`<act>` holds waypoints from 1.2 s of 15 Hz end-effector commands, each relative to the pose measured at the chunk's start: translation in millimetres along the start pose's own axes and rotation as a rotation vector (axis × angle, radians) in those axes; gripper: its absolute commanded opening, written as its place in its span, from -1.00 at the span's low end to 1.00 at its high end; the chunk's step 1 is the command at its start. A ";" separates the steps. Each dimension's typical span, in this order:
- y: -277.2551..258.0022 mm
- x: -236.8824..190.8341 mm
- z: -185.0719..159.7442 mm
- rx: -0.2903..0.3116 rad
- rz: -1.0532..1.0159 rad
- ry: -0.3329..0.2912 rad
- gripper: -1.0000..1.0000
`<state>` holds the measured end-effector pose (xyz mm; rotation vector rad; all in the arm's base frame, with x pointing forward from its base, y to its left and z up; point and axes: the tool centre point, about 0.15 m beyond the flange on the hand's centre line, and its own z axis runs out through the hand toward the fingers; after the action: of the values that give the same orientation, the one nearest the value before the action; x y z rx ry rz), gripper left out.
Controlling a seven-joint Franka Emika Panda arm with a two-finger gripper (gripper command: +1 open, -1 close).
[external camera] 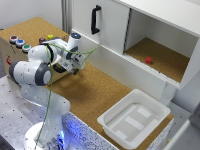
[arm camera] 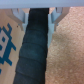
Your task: Go close the drawer
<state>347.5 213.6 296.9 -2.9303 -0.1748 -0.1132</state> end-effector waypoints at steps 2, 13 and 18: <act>-50.1 22.5 37.8 0.003 -0.011 -0.043 -1.00; -111.0 15.5 49.4 0.055 -0.027 -0.021 -1.00; -120.2 5.5 29.1 0.049 0.011 0.048 1.00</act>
<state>344.3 321.3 296.2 -2.8812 -0.2083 -0.1319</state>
